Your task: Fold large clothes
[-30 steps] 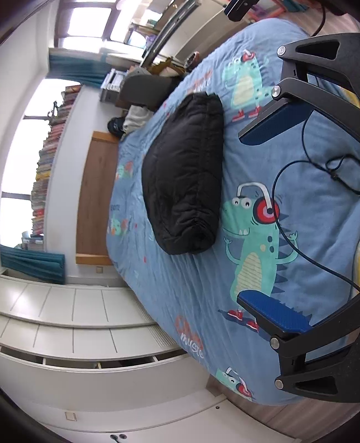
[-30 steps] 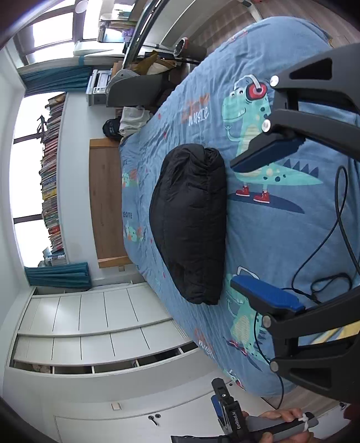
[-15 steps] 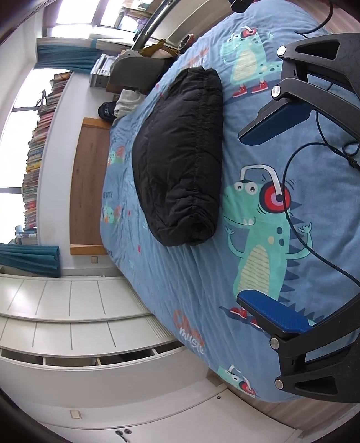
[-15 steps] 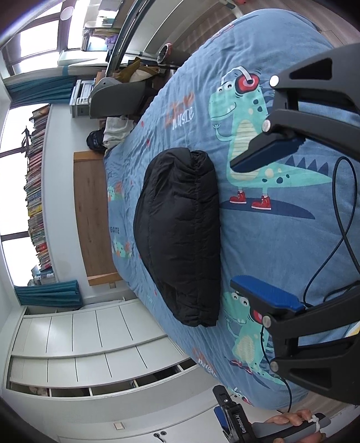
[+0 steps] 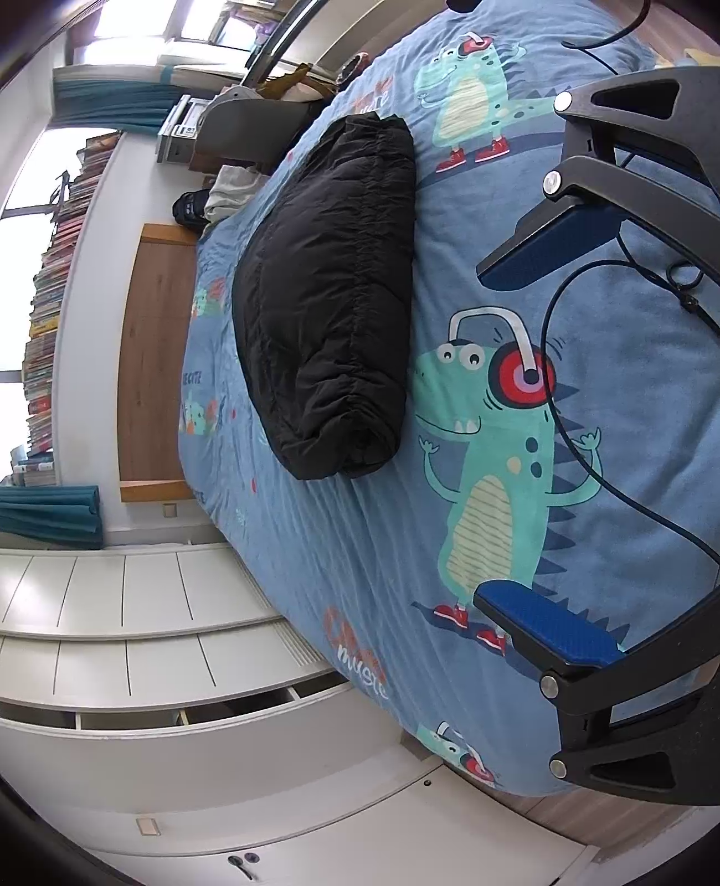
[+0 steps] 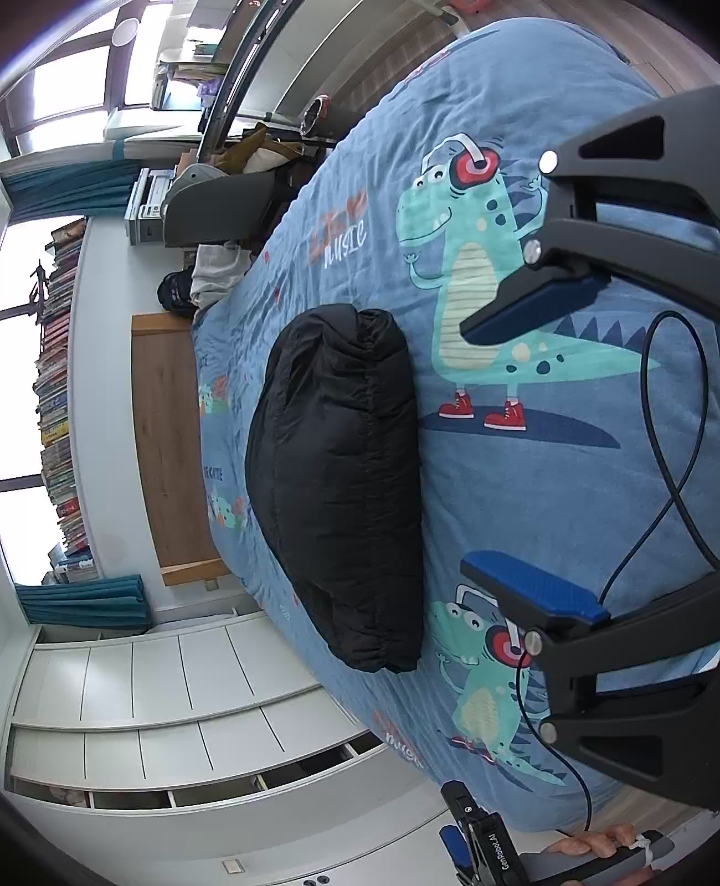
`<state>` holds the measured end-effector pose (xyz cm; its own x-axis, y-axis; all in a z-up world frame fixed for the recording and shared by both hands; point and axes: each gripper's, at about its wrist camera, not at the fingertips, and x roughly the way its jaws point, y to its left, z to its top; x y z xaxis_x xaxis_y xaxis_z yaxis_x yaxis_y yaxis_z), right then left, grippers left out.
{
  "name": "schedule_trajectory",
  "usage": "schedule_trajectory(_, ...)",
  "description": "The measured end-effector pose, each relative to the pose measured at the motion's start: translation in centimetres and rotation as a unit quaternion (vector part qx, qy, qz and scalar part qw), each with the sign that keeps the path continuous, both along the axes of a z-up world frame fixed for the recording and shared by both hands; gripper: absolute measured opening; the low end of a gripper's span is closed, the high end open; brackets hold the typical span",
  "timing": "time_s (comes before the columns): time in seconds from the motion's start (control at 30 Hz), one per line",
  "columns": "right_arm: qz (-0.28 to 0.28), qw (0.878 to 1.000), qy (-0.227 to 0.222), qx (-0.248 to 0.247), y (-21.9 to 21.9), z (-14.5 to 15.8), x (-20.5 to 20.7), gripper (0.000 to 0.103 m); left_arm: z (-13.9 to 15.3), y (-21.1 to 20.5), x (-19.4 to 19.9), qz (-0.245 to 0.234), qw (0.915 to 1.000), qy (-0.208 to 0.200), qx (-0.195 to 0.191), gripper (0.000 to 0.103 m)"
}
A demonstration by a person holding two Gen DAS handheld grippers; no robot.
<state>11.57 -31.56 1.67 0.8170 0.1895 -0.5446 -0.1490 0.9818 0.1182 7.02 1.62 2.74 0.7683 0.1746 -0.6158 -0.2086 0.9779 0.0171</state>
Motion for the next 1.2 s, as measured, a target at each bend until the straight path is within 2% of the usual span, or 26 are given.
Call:
schedule_trajectory(0.57,-0.013,0.999,0.023,-0.022,-0.6,-2.1,-0.3,0.076,-0.7,-0.9,-0.3,-0.016,0.9998,0.009,-0.001,0.102)
schedule_trajectory(1.2,-0.017,0.999,0.025,-0.026,-0.9,-2.2,-0.4,0.076,-0.8,-1.4,-0.6,-0.026,0.9996,0.01,-0.005,0.102)
